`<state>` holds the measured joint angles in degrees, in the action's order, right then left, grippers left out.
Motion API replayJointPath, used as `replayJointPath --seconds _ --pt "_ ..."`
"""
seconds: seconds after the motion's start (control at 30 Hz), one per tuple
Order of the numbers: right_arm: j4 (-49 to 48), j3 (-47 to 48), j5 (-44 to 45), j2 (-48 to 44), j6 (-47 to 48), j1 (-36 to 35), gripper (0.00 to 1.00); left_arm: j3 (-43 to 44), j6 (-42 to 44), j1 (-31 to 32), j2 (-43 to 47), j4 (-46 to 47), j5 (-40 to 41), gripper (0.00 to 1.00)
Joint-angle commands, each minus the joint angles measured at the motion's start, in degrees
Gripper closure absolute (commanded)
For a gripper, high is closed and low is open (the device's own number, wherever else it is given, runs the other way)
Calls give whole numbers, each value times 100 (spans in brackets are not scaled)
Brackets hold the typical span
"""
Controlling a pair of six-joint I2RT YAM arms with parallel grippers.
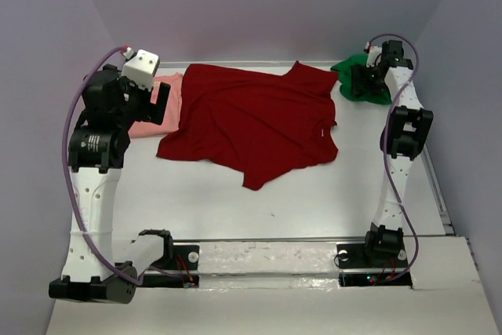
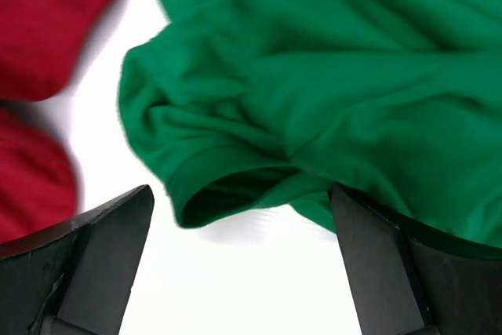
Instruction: Fold and stack the t-shirts
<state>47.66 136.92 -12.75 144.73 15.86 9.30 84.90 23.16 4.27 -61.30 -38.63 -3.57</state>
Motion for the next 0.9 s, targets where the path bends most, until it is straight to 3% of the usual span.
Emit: replayJointPath --seconds 0.0,0.27,0.5,0.63,0.77,0.87 --pt "217 431 229 205 -180 256 0 18 75 -172 109 -232 59 1" --pt "25 433 1240 127 49 503 0 -290 -66 -383 250 -180 -222 1" --pt "-257 -921 -472 -1437 181 503 0 -281 -153 -621 329 -101 -504 1" --pt "329 -1298 -1297 -2332 609 424 0 -360 -250 -664 320 4 -723 1" --pt "1288 -1992 -1704 -2870 1339 143 1 -562 -355 -665 250 154 -802 1" --pt "1386 -3000 -1599 -3186 1717 -138 2 -746 -426 -665 171 330 -812 1"
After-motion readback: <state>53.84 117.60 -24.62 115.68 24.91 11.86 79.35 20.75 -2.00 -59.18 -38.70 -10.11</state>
